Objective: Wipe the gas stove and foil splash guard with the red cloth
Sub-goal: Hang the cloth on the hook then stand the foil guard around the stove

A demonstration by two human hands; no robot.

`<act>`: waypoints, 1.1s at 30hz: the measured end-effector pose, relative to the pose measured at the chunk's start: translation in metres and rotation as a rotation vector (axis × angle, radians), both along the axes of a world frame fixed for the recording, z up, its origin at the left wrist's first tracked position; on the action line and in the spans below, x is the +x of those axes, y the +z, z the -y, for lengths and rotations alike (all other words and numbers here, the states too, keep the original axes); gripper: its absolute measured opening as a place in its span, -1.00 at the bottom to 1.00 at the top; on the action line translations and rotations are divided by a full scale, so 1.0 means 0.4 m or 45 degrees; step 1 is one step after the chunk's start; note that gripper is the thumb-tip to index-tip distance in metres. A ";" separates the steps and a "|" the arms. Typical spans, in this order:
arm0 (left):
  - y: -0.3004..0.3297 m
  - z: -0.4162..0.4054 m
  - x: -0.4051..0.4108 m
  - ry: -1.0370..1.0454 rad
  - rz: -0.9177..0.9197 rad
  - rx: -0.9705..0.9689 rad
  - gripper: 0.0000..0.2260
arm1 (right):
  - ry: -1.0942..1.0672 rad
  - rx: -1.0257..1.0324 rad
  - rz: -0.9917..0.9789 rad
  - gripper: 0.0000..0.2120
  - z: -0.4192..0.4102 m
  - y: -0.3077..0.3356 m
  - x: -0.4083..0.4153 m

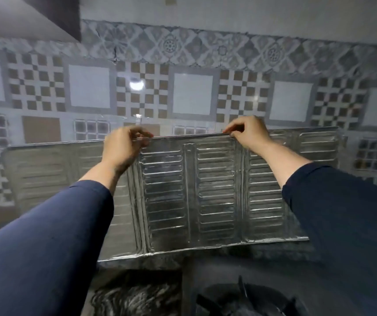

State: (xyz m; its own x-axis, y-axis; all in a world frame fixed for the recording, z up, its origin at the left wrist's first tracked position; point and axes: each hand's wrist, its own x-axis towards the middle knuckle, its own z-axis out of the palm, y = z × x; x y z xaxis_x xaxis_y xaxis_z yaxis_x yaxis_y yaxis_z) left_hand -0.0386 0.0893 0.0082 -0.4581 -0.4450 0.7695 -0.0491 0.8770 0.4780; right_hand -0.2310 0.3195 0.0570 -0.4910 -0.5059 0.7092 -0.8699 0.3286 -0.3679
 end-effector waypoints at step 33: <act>-0.363 -0.102 -0.371 -0.004 0.459 -0.167 -0.75 | -0.204 -0.013 0.274 -0.78 -0.101 -0.466 -0.344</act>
